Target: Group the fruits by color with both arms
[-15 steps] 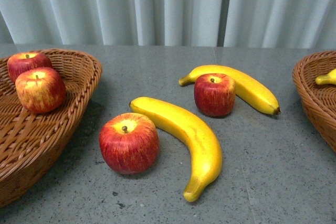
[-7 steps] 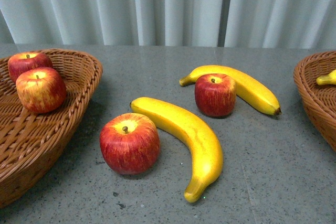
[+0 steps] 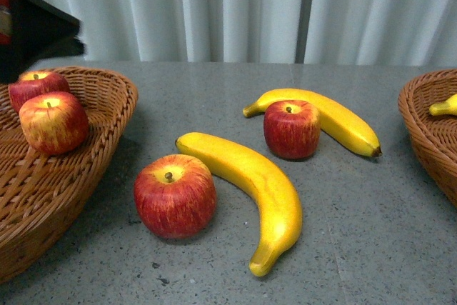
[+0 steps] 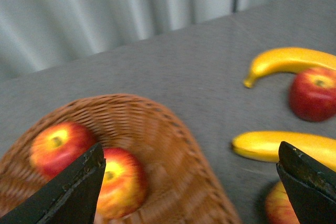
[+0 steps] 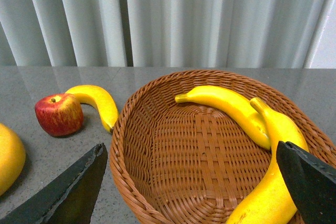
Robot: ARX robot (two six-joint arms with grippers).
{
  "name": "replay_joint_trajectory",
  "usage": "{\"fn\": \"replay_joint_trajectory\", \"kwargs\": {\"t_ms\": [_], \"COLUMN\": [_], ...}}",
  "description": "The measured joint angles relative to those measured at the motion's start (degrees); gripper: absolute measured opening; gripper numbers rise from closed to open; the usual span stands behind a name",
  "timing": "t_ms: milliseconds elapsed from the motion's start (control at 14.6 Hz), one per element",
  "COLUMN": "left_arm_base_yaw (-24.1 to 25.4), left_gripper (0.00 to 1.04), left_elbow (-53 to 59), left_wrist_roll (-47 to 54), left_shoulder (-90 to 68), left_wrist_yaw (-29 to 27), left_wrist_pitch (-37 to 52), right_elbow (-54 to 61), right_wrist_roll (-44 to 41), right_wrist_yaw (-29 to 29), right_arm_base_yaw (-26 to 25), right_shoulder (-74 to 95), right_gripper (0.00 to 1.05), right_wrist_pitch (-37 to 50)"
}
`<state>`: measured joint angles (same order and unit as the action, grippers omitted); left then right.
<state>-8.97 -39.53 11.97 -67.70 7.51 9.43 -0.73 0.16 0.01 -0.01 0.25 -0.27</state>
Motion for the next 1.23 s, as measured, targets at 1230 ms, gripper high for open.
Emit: {"fn": "replay_joint_trajectory", "kwargs": {"t_ms": [1230], "left_arm_base_yaw": [-12.81], "left_gripper": [0.98], "left_elbow": [-0.09], "left_wrist_roll": [12.83], "left_shoulder": [-19.93], "left_wrist_yaw": [8.09], "left_wrist_pitch": [0.26], "right_elbow": [0.00], "right_wrist_roll": [0.00], "right_wrist_yaw": [0.00], "right_arm_base_yaw": [0.00], "right_shoulder": [-0.02], "right_gripper": [0.98], "right_wrist_pitch": [0.00]}}
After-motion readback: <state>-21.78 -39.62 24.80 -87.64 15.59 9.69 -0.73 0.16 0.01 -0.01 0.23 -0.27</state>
